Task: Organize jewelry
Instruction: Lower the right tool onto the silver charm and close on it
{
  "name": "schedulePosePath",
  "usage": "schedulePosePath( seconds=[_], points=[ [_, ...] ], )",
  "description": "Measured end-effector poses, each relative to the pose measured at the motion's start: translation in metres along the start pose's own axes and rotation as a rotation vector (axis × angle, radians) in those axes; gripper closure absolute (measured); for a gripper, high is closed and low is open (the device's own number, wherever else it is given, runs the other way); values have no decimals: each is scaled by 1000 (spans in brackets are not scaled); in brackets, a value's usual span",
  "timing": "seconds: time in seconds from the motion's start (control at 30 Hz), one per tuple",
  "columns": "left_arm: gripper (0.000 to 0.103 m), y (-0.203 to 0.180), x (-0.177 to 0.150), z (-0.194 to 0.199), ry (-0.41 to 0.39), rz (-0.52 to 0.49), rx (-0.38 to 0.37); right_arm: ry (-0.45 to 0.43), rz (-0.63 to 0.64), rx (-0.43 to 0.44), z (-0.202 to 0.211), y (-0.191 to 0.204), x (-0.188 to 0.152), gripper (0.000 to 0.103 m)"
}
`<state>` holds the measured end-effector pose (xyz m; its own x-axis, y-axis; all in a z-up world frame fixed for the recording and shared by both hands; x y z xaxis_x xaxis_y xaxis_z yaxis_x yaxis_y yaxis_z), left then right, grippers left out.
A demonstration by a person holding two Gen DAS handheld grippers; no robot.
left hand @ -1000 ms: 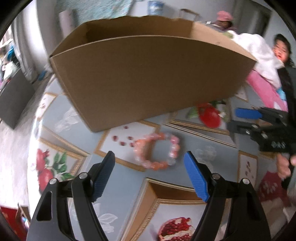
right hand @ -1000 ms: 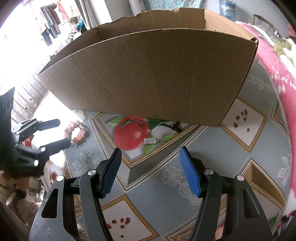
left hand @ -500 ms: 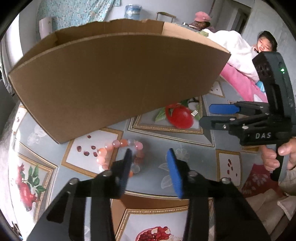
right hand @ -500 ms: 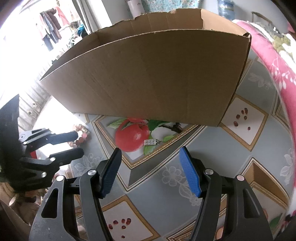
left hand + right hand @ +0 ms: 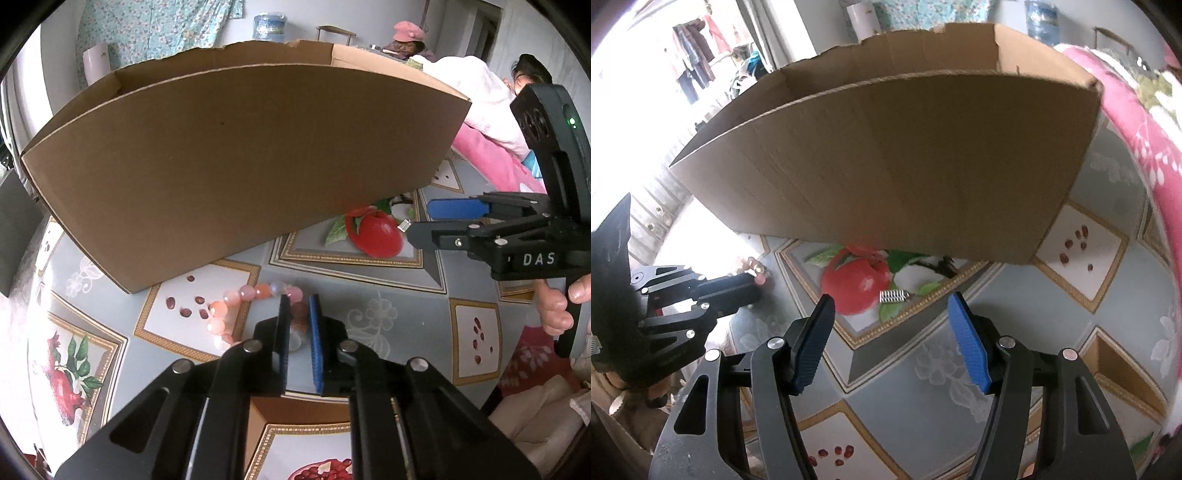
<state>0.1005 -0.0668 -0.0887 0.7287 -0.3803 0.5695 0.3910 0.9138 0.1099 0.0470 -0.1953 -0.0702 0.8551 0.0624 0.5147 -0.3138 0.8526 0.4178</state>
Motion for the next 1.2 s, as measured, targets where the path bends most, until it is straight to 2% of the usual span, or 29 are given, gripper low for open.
schedulePosePath(
  seconds=[0.23,0.37,0.53,0.8,0.87,1.1,1.2],
  points=[
    [94,7,-1,-1,9,38,-3,22,65,-46,-18,11,8,66],
    [94,11,-2,0,11,51,-1,24,92,-84,-23,14,10,71],
    [94,12,-1,0,10,53,-3,34,111,-121,-27,17,12,88],
    [94,11,-1,-1,10,54,-2,36,125,-116,-26,17,4,90],
    [94,11,-1,-1,10,53,-2,31,120,-106,-22,18,2,103],
    [94,11,-1,0,6,54,1,25,96,-86,-8,13,-3,103],
    [94,11,-1,1,6,55,3,17,86,-72,-6,13,-4,97]
  ],
)
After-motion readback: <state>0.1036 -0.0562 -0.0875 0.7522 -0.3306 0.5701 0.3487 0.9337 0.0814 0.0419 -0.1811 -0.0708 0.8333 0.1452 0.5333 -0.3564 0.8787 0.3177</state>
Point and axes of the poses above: each gripper's, at about its wrist camera, not at the fingertips, and z roughly against the way its jaws point, y to its left, x to its top, the point moved 6 cm from there along -z, roughly the way its jaws point, and after that the axes turned 15 degrees about x, right-handed, at the moved point
